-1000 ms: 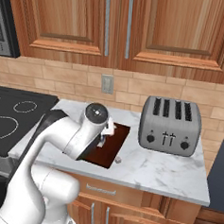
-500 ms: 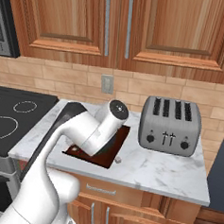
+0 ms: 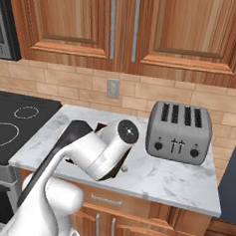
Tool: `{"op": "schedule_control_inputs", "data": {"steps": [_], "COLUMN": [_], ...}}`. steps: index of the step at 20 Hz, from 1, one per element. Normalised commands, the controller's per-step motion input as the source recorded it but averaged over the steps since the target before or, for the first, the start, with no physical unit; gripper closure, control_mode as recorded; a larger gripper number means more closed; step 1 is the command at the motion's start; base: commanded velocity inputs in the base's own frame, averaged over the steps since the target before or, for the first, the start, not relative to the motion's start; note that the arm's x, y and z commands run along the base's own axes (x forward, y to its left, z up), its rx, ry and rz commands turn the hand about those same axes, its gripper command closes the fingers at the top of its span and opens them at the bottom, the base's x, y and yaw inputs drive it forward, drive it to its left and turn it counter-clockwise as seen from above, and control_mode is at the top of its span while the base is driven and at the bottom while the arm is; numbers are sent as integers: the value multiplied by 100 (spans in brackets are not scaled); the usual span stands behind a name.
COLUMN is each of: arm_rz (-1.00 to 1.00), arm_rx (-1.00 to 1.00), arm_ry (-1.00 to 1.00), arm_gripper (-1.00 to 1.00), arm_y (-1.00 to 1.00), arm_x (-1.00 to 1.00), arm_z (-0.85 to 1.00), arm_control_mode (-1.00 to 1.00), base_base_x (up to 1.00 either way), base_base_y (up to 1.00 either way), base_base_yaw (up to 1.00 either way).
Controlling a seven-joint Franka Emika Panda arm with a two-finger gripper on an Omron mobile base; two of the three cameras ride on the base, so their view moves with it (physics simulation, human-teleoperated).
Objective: Take out the milk from the fridge and place it on the tray on the counter. Then take the sugar cube near the tray and place it in the tray.
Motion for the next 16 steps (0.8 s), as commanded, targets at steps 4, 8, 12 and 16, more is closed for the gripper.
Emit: {"op": "schedule_control_inputs", "data": {"steps": [4,8,12,16], "arm_rz": [4,22,25,22], "arm_rx": [3,17,10,3], "arm_ry": [-1,0,0,0], "arm_gripper": [-100,-100,-100,-100], "arm_y": [-27,-71,-61,-52], "arm_x": [0,0,0,0], "arm_z": [-11,-15,-20,-32], "arm_control_mode": [-100,-100,-100,-100], "base_base_x": [0,0,0,0], "base_base_y": [0,0,0,0], "base_base_yaw": [0,0,0,0]}}
